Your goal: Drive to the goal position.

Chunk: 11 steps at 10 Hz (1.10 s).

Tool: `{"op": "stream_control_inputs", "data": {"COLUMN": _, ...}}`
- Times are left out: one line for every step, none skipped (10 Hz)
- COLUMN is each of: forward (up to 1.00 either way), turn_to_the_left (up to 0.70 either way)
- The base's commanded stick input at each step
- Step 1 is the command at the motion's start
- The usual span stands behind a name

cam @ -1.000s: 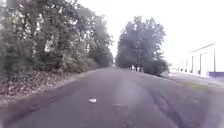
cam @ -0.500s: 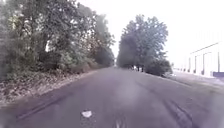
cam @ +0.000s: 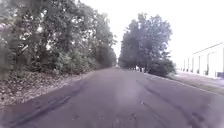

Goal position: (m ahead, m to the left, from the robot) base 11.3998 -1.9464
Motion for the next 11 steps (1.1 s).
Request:
{"op": "stream_control_inputs", "data": {"forward": 1.00, "turn_to_the_left": 0.00}}
{"op": "stream_control_inputs", "data": {"forward": 1.00, "turn_to_the_left": 0.00}}
{"op": "stream_control_inputs", "data": {"forward": 1.00, "turn_to_the_left": 0.00}}
{"op": "stream_control_inputs", "data": {"forward": 1.00, "turn_to_the_left": 0.00}}
{"op": "stream_control_inputs", "data": {"forward": 1.00, "turn_to_the_left": 0.00}}
{"op": "stream_control_inputs", "data": {"forward": 1.00, "turn_to_the_left": -0.08}}
{"op": "stream_control_inputs", "data": {"forward": 1.00, "turn_to_the_left": -0.34}}
{"op": "stream_control_inputs", "data": {"forward": 1.00, "turn_to_the_left": -0.39}}
{"op": "stream_control_inputs", "data": {"forward": 1.00, "turn_to_the_left": -0.40}}
{"op": "stream_control_inputs", "data": {"forward": 1.00, "turn_to_the_left": -0.29}}
{"op": "stream_control_inputs", "data": {"forward": 1.00, "turn_to_the_left": -0.11}}
